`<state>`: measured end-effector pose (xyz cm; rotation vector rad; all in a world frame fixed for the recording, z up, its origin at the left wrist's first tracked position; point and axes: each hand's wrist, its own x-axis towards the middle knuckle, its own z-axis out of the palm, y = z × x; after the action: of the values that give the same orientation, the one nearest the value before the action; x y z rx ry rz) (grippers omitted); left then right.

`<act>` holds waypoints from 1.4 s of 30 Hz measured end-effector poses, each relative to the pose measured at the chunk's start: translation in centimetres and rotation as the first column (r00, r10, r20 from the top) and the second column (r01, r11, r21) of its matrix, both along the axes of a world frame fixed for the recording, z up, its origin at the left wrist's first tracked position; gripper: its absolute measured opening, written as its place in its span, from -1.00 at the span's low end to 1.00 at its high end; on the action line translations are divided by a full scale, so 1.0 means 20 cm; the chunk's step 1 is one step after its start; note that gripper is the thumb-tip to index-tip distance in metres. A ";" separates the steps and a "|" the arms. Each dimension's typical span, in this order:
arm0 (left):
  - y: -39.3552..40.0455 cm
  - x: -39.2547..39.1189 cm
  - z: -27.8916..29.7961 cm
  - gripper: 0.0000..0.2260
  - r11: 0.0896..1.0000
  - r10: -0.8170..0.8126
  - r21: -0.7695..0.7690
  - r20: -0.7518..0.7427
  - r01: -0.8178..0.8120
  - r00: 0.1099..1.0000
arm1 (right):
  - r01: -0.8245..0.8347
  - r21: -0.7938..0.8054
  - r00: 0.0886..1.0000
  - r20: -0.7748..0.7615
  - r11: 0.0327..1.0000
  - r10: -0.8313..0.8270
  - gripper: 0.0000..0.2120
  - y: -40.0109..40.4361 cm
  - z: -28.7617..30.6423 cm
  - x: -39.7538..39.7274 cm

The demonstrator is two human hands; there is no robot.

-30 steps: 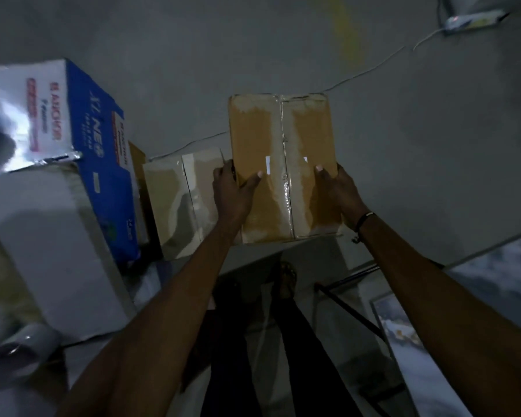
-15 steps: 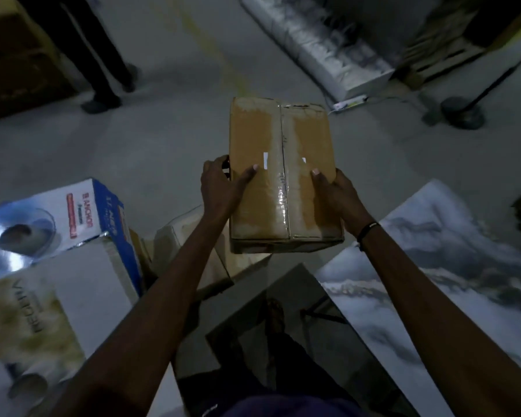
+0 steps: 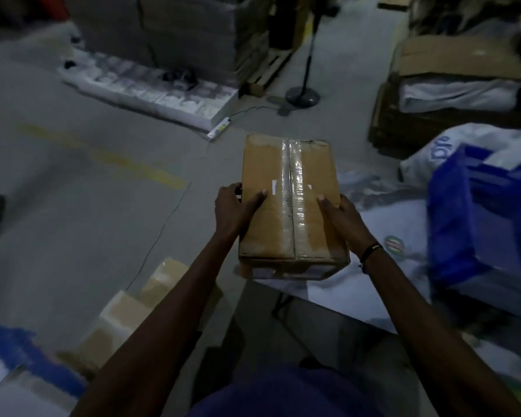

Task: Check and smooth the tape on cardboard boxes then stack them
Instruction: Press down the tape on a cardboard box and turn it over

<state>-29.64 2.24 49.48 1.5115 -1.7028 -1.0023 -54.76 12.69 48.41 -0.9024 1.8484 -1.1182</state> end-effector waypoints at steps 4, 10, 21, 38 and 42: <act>0.11 -0.44 -0.03 -0.58 0.983 -0.178 0.032 -0.005 0.178 0.984 | 0.163 0.006 0.986 -0.045 0.987 -0.163 -0.47 0.27 -0.04 -0.30; 0.28 -0.96 -0.14 -0.52 0.942 -0.326 0.078 -0.005 0.326 0.945 | 0.272 0.066 0.961 -0.070 0.960 -0.267 -0.38 0.54 -0.19 -0.67; 0.32 -1.31 -0.35 -0.08 0.889 -0.458 0.164 0.309 0.428 0.833 | 0.237 0.134 0.965 -0.146 0.962 -0.218 -0.11 0.59 -0.33 -0.95; 0.22 -1.39 -0.37 -0.29 0.678 -0.627 0.156 0.633 0.718 0.455 | -0.036 0.415 0.825 -0.501 0.909 0.261 -0.38 0.41 -0.23 -0.94; 0.23 -1.45 -0.33 -0.28 0.607 -0.602 0.126 0.717 0.784 0.351 | -0.005 0.513 0.770 -0.546 0.858 0.331 -0.31 0.38 -0.19 -0.93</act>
<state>-58.60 6.76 42.98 0.9814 -3.1063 -0.5003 -73.32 20.23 44.60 -1.1885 2.3573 -0.1788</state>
